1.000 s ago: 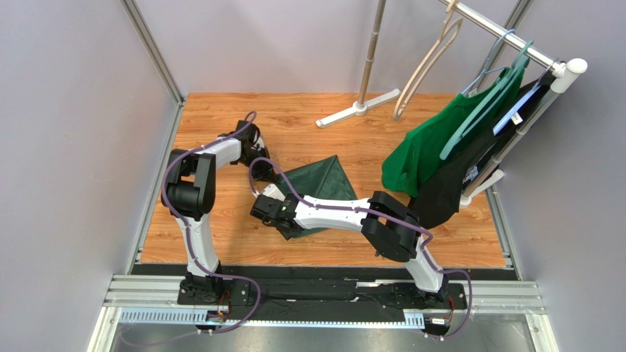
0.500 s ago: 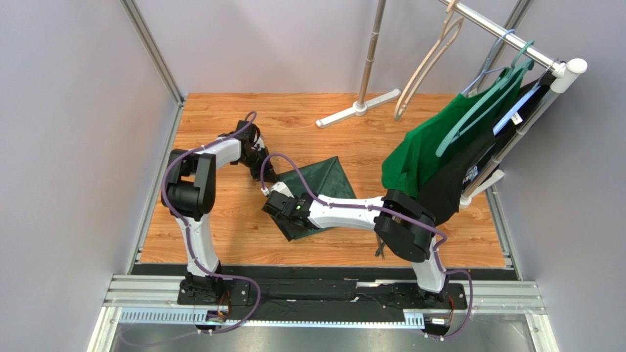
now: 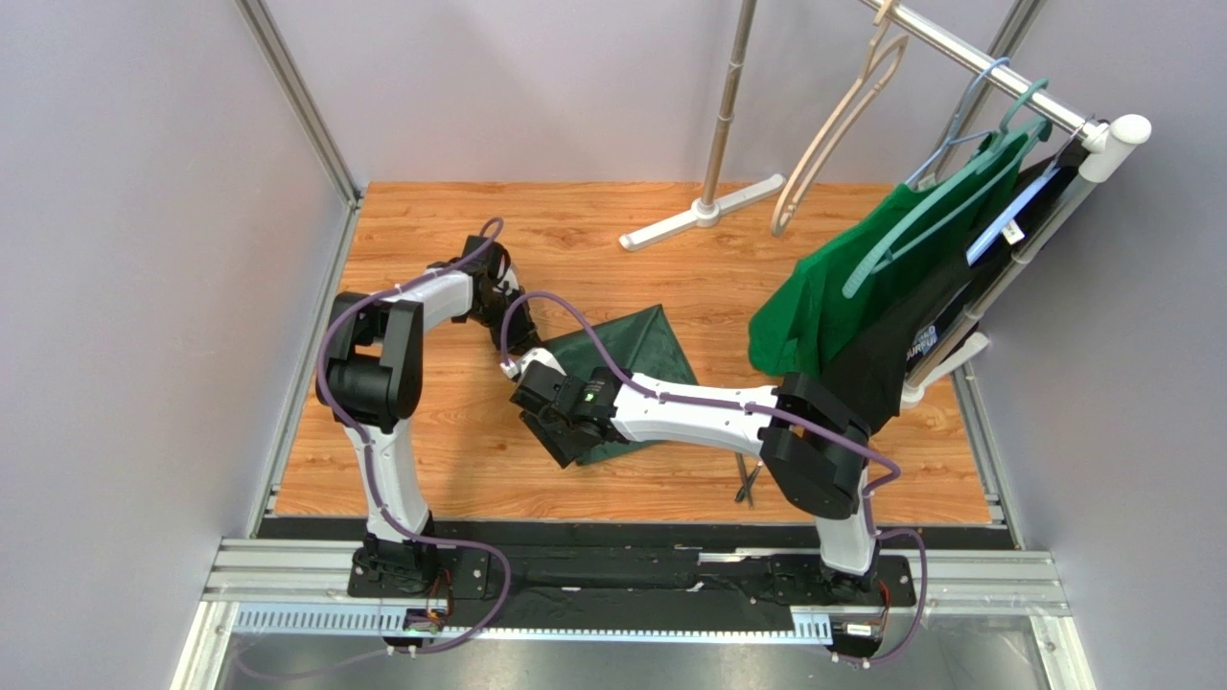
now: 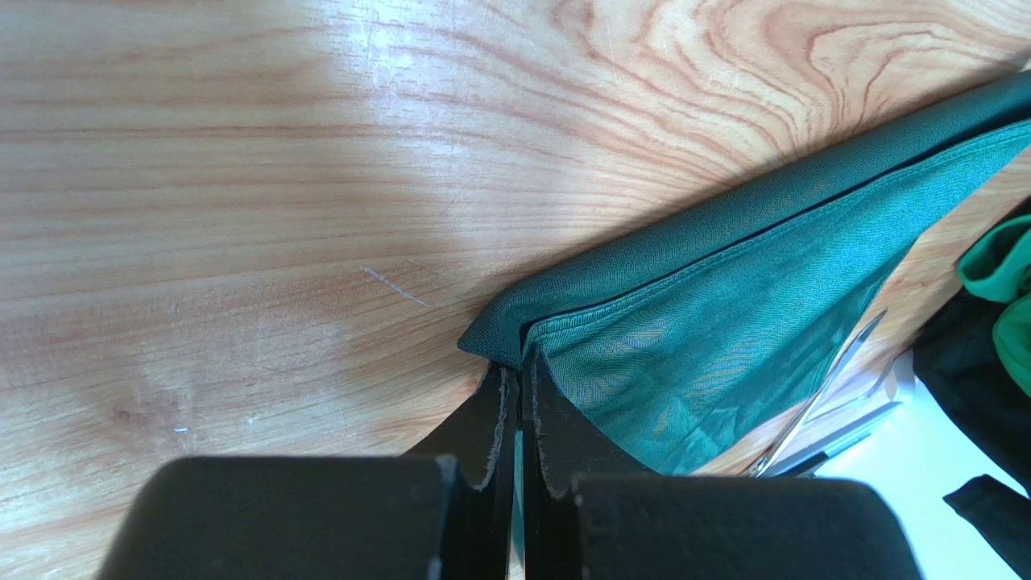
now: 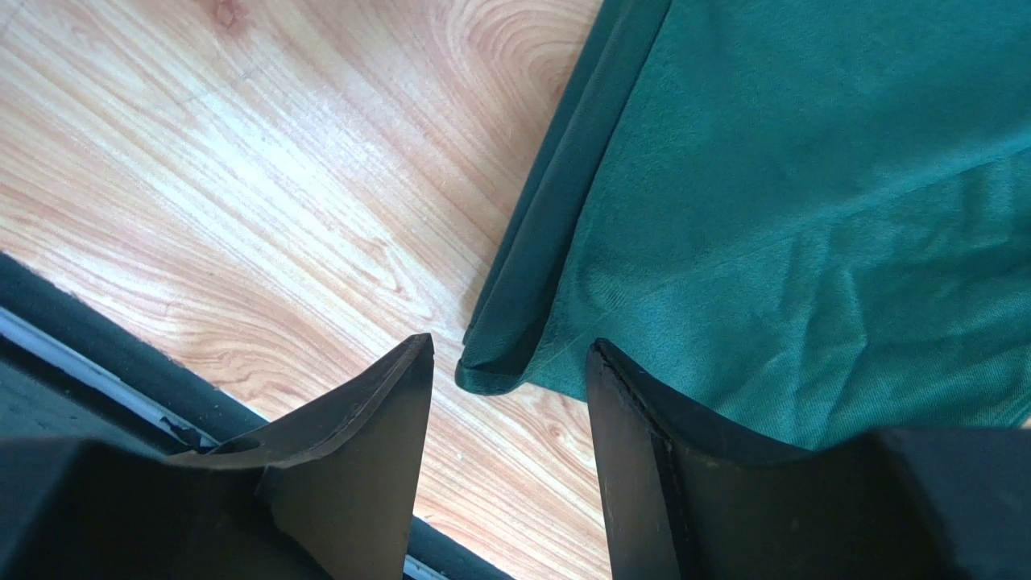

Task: Fold the napkin into a case and place the utensils inside
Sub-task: Turn over the upper triangle-folded napkin at the center of the board.

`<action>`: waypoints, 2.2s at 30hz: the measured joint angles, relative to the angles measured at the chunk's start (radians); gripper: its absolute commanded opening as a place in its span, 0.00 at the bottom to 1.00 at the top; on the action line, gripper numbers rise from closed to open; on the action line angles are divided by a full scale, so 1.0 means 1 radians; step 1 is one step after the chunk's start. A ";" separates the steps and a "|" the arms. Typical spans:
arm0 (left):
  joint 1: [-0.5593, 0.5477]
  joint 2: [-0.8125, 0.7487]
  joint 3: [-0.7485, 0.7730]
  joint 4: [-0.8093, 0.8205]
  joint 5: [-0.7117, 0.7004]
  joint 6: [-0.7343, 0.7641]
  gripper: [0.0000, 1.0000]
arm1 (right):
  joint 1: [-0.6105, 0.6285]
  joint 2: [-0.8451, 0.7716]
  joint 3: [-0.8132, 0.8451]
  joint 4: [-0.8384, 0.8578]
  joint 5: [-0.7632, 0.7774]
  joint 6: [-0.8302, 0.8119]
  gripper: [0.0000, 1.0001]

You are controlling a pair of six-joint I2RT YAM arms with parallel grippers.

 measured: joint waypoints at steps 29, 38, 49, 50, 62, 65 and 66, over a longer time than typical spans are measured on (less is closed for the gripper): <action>0.000 0.000 -0.002 0.011 0.001 0.003 0.00 | -0.028 0.060 -0.101 0.187 -0.080 -0.024 0.01; 0.011 -0.024 -0.024 0.012 0.000 -0.003 0.00 | -0.029 0.042 -0.100 0.156 -0.111 -0.019 0.00; 0.200 -0.458 -0.228 -0.023 -0.033 -0.096 0.00 | -0.001 0.020 0.086 0.156 -0.346 0.033 0.00; 0.251 -0.518 -0.248 -0.038 -0.035 -0.101 0.00 | 0.005 0.021 0.121 0.169 -0.373 0.041 0.00; 0.565 -0.904 -0.080 -0.309 -0.091 -0.032 0.00 | 0.042 0.050 0.292 0.656 -0.683 0.337 0.00; 0.530 -0.860 -0.076 -0.287 -0.095 -0.015 0.00 | 0.003 0.032 0.106 0.838 -0.717 0.438 0.00; 0.507 -0.818 -0.078 -0.275 -0.096 -0.011 0.00 | -0.014 0.031 0.047 0.885 -0.720 0.466 0.00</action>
